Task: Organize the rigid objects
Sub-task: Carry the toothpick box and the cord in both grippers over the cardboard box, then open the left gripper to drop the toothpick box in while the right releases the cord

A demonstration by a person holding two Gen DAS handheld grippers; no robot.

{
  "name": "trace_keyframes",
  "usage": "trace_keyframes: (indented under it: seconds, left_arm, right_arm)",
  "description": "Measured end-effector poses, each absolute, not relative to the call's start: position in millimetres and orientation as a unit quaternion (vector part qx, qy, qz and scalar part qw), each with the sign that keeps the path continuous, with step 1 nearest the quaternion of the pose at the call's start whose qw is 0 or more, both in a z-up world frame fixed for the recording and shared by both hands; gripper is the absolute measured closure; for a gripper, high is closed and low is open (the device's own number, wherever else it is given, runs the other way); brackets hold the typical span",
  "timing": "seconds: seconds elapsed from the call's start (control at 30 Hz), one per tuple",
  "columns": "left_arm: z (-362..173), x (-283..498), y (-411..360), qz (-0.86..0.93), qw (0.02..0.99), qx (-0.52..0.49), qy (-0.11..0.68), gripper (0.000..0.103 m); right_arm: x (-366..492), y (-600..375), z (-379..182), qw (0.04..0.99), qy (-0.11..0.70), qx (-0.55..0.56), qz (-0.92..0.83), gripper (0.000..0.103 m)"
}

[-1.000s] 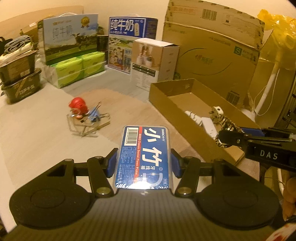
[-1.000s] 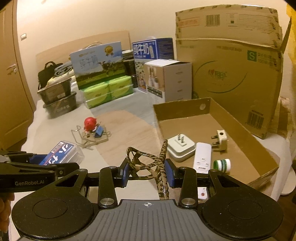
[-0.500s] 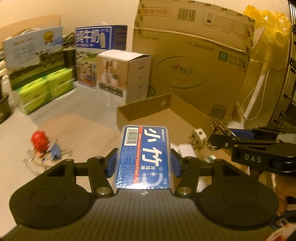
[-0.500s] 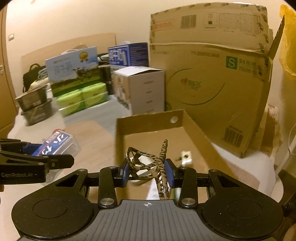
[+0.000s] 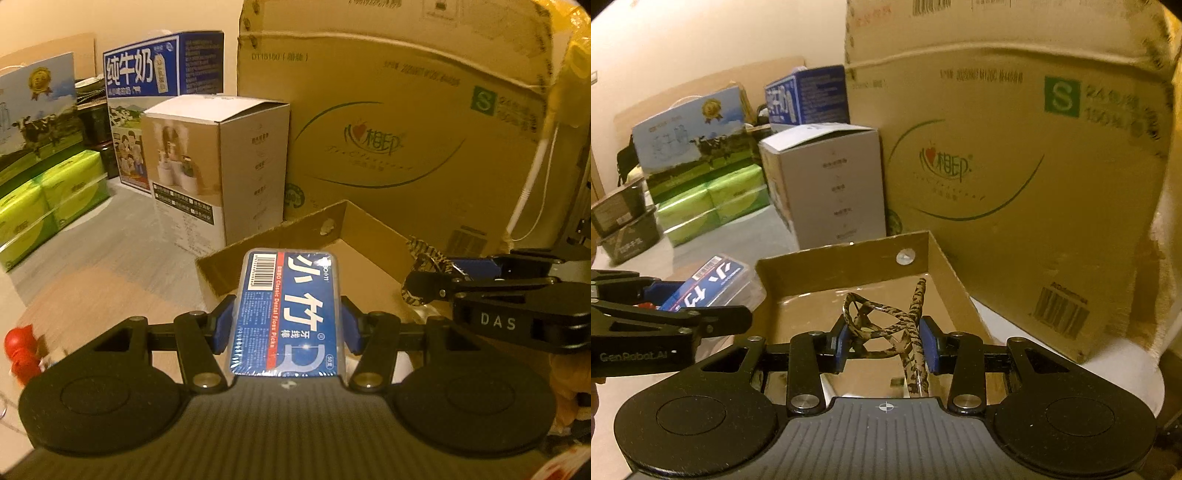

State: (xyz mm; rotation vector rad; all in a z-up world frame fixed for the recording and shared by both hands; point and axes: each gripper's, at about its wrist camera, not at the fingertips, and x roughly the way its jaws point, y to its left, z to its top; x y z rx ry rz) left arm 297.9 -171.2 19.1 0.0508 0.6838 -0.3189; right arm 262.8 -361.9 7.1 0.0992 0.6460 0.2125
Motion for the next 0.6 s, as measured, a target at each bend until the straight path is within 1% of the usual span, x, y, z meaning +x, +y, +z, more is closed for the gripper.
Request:
trace_keyframes:
  seconds: [0.23,0.33,0.37,0.4,0.6]
  left_arm:
    - [3,326,-183,-0.160,0.928,0.045,0.333,0.049]
    - [0,335,-184,-0.157,0.931,0.038,0.328,0.048]
    - [-1,337,-184,-0.159,0.931,0.035,0.327,0.046]
    - [0,339,-185,-0.157,0.932,0.037,0.324,0.038]
    - [9,330,-171,-0.152,0.938,0.033,0.309,0.037]
  right_arm:
    - [290,-366,-10,0.939,0.325,0.054,0.098,0.063]
    - [295,-366,-15,0.938,0.328,0.055,0.097,0.063]
    - [296,-367,-16,0.938,0.329,0.055,0.096,0.063]
    - [297,-366,-16,0.937,0.330,0.056,0.096,0.063]
    - [295,-365,-15,0.937,0.330,0.059,0.097,0.063]
